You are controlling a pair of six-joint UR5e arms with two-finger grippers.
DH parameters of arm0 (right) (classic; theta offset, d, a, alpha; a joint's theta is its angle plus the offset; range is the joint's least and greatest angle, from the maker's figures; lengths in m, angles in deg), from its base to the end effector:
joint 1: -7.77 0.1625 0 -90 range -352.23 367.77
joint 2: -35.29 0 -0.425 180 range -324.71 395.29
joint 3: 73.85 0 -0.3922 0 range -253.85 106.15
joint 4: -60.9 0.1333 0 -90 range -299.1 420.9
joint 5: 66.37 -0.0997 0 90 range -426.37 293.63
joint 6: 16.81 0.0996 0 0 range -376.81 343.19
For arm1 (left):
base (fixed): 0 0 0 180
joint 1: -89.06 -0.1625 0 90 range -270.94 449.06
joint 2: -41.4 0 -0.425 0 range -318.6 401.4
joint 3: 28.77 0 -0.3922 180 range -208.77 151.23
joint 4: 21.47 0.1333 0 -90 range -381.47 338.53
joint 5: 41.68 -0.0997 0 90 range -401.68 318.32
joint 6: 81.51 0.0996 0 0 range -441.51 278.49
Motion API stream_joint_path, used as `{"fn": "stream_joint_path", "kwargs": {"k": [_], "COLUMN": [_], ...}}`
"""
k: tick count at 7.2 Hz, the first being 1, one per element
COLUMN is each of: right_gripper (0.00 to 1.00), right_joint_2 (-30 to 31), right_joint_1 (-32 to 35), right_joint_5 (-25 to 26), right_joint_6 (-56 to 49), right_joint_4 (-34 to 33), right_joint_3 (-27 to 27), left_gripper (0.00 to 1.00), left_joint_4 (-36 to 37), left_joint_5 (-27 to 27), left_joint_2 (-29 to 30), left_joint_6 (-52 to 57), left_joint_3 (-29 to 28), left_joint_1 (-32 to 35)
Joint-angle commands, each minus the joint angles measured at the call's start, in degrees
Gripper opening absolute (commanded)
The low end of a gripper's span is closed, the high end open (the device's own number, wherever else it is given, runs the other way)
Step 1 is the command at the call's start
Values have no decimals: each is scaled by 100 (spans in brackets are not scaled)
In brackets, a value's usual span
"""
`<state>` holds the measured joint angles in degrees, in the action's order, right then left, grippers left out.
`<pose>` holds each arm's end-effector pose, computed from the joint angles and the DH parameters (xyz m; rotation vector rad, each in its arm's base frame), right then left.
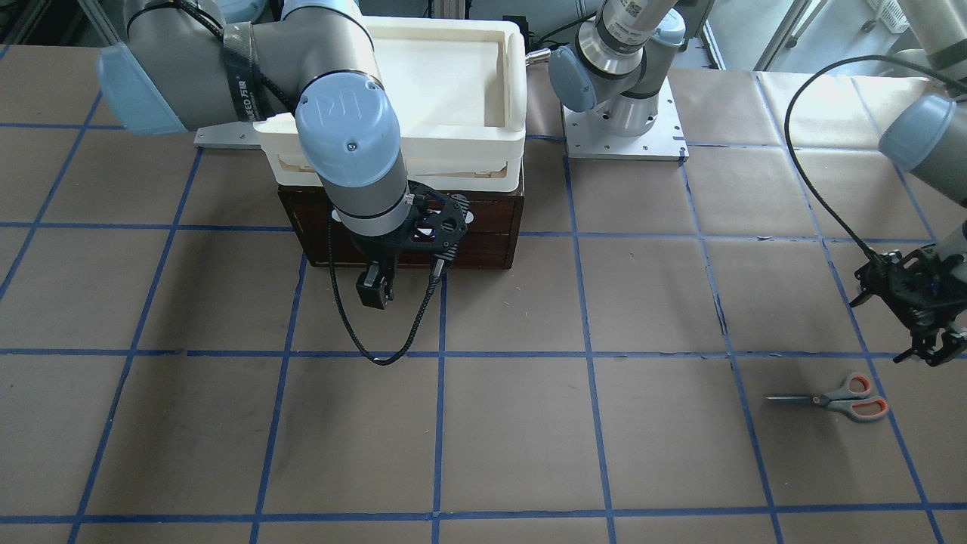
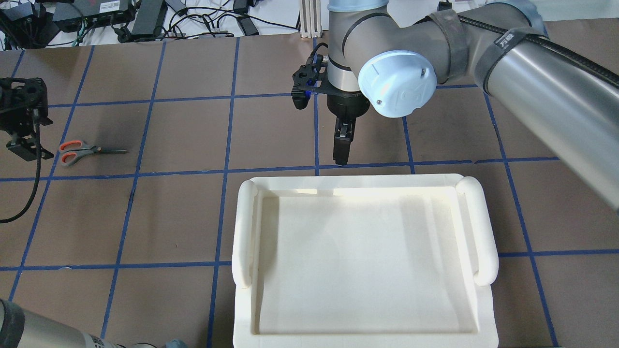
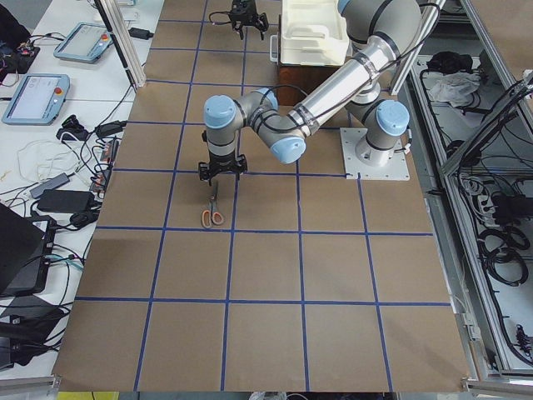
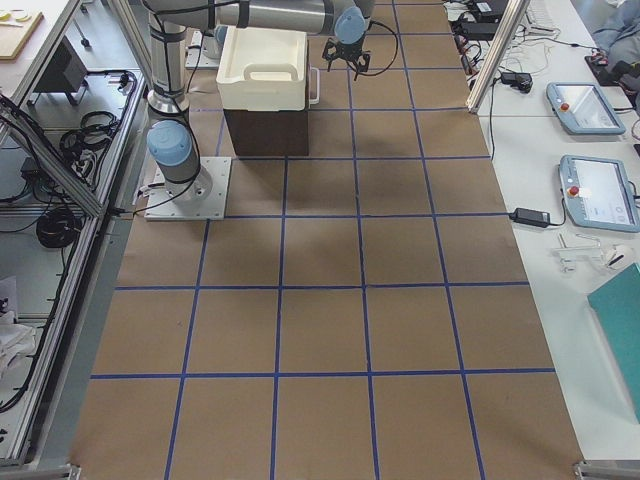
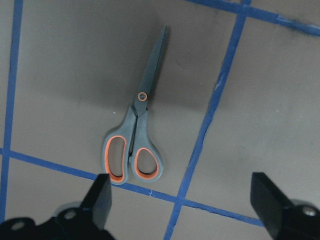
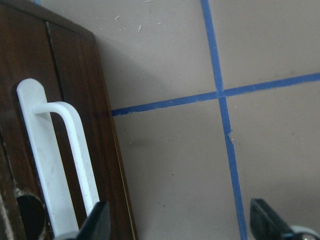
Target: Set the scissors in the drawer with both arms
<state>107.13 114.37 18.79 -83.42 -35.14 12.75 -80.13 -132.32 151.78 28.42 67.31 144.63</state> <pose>0.3058 -0.5299 0.3532 -1.9828 2.2474 0.1535 0.2341 -0.5753 0.2954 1.8710 2.4176 -0.0236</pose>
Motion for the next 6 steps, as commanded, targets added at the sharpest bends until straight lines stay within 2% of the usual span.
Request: {"fn": "stream_joint_path", "kwargs": {"k": [1, 2, 4, 6], "right_gripper": [100, 100, 100, 100], "right_joint_2": [-64, -64, -64, -73], "right_joint_1": [-8, -8, -8, 9], "right_joint_5": [-96, -113, -140, -140], "right_joint_6": [-880, -897, -828, -827], "right_joint_4": [33, 25, 426, 499], "right_joint_3": [181, 252, 252, 252], "left_gripper": [100, 100, 100, 97], "left_joint_4": [528, 765, 821, 829], "left_joint_5": [64, 82, 370, 477], "left_joint_2": [517, 702, 975, 1265], "left_joint_6": [527, 695, 1169, 1433], "left_joint_3": [-10, -10, -97, -281], "left_joint_1": [-3, -3, -3, -3]}}
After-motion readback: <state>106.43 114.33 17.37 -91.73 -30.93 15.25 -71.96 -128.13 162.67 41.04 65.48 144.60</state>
